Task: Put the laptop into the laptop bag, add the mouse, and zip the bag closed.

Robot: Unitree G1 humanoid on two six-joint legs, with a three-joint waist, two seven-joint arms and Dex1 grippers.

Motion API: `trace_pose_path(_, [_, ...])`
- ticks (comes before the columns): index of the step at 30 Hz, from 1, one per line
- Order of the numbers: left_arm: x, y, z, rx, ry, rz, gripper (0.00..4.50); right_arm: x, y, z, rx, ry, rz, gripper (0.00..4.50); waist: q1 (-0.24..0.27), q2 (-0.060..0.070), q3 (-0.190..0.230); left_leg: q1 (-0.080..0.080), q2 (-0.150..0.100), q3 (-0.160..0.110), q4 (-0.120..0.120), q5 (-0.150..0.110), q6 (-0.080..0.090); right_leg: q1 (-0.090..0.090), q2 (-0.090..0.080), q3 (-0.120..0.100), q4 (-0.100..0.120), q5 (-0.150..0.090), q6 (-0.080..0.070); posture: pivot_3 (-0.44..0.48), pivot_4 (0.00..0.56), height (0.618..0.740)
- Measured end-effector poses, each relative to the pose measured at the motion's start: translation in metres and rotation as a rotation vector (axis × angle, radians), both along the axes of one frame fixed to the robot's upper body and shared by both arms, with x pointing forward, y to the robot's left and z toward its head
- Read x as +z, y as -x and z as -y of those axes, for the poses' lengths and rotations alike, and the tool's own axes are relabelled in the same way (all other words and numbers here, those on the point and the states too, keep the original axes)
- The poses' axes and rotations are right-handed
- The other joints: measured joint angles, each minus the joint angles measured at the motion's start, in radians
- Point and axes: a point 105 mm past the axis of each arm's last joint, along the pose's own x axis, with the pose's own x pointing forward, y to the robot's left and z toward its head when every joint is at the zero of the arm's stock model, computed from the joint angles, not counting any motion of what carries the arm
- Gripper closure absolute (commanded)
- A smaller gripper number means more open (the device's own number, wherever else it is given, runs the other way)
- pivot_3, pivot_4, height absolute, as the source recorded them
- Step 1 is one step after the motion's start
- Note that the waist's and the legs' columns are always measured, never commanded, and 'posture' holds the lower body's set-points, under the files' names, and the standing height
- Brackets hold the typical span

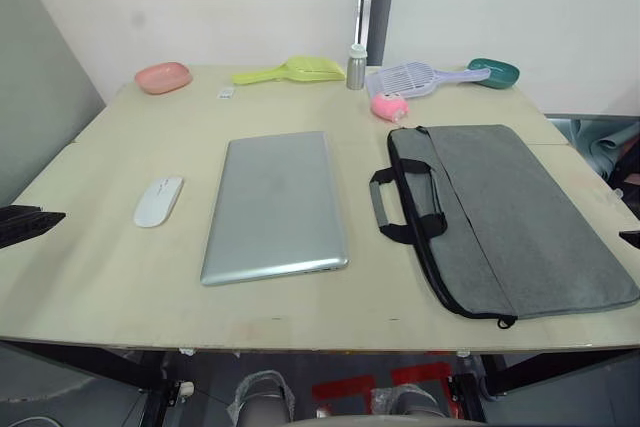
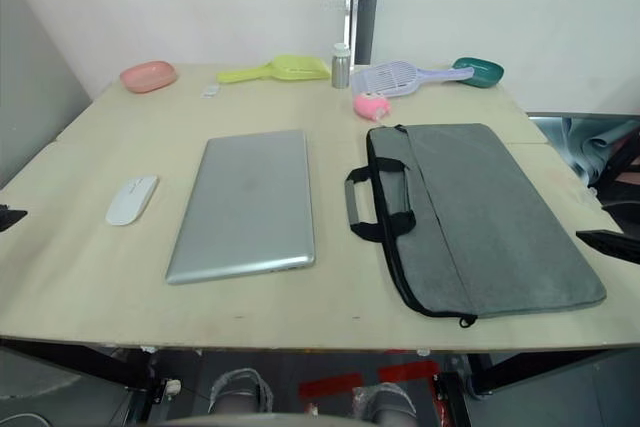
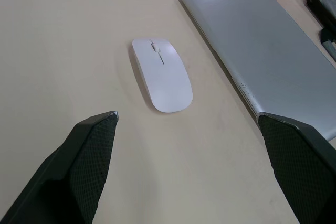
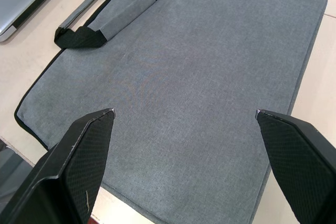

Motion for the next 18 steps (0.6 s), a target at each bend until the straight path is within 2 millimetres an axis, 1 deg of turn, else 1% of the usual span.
trace_pose_path(5, [0.002,-0.002,0.003,-0.025,0.004,0.012,0.03,0.000,-0.004,-0.004,0.016,-0.007,0.016,0.00,0.001,0.000,0.000,0.000,0.000,0.000,0.000,0.000,0.000,0.000,0.000,0.000,0.000,0.000,0.000,0.000,0.150,0.740])
trace_pose_path(9, [-0.001,-0.002,0.006,-0.042,0.023,0.011,0.03,-0.006,-0.005,-0.006,0.026,-0.012,0.001,0.00,0.001,0.000,0.000,0.000,0.000,0.000,0.000,0.000,0.000,0.000,0.000,0.000,0.000,0.000,0.000,0.000,0.150,0.740])
trace_pose_path(13, [-0.003,-0.003,0.008,-0.052,0.038,0.006,0.03,-0.006,-0.007,-0.007,0.030,-0.011,0.007,0.00,0.001,0.000,0.000,0.000,0.000,0.000,0.000,0.000,0.000,0.000,0.000,0.000,0.000,0.000,0.000,0.000,0.150,0.740])
trace_pose_path(18, [-0.006,-0.009,0.021,-0.097,0.070,0.004,0.03,-0.003,-0.008,-0.010,0.046,-0.016,0.022,0.00,0.002,0.000,0.000,0.000,0.000,0.000,0.001,0.000,0.000,0.000,-0.001,0.000,0.001,0.000,0.000,0.000,0.150,0.740])
